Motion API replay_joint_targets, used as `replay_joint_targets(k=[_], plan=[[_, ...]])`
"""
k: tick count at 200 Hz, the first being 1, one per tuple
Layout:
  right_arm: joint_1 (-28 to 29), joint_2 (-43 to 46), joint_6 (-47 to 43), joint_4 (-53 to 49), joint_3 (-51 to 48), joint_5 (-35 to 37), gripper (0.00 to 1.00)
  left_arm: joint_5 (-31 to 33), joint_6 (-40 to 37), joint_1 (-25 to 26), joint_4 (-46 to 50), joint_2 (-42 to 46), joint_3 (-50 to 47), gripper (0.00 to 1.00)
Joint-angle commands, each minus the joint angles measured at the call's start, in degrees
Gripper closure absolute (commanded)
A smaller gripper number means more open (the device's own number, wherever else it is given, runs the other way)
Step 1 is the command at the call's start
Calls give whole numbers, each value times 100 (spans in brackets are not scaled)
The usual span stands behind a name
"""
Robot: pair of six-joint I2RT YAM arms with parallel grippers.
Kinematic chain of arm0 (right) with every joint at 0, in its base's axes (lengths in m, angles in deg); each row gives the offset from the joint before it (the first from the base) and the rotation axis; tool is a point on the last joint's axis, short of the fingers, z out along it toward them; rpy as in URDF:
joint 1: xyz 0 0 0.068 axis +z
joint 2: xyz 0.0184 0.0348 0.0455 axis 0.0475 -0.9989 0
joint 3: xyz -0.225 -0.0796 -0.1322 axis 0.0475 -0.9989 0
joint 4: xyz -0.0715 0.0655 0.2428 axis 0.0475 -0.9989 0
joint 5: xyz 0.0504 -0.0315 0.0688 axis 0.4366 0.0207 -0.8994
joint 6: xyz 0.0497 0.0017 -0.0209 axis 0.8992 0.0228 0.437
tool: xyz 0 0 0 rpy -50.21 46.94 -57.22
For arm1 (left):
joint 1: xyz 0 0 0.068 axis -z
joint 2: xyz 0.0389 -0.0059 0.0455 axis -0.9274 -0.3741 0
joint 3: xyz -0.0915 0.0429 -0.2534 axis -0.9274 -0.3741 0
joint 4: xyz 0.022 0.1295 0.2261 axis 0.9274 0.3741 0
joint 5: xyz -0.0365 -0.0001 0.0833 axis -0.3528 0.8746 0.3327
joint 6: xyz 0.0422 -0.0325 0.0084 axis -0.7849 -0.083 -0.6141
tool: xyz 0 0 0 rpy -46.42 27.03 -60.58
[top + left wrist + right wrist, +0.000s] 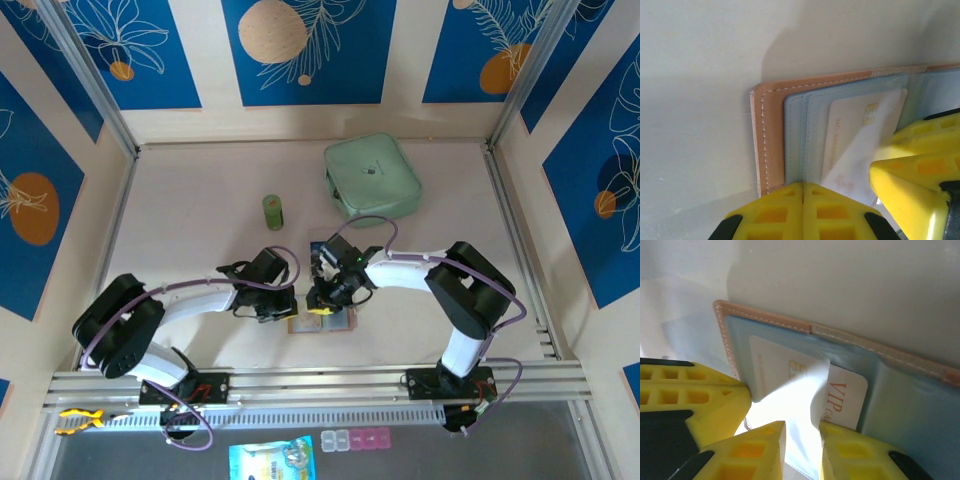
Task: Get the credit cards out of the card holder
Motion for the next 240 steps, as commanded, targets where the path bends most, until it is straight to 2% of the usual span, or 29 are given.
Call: replay_joint_targets(k=[1, 100, 141, 240], plan=[[50, -20, -172, -625, 111, 295, 75, 63, -64, -51, 123, -52, -101, 96], [56, 88, -320, -803, 323, 307, 75, 36, -90, -55, 233, 74, 25, 97], [39, 397, -275, -749, 280, 254, 75, -41, -119, -43, 318, 168, 252, 96], [-268, 704, -80, -414, -253, 28, 75, -289, -63, 186, -22, -406, 521, 97]])
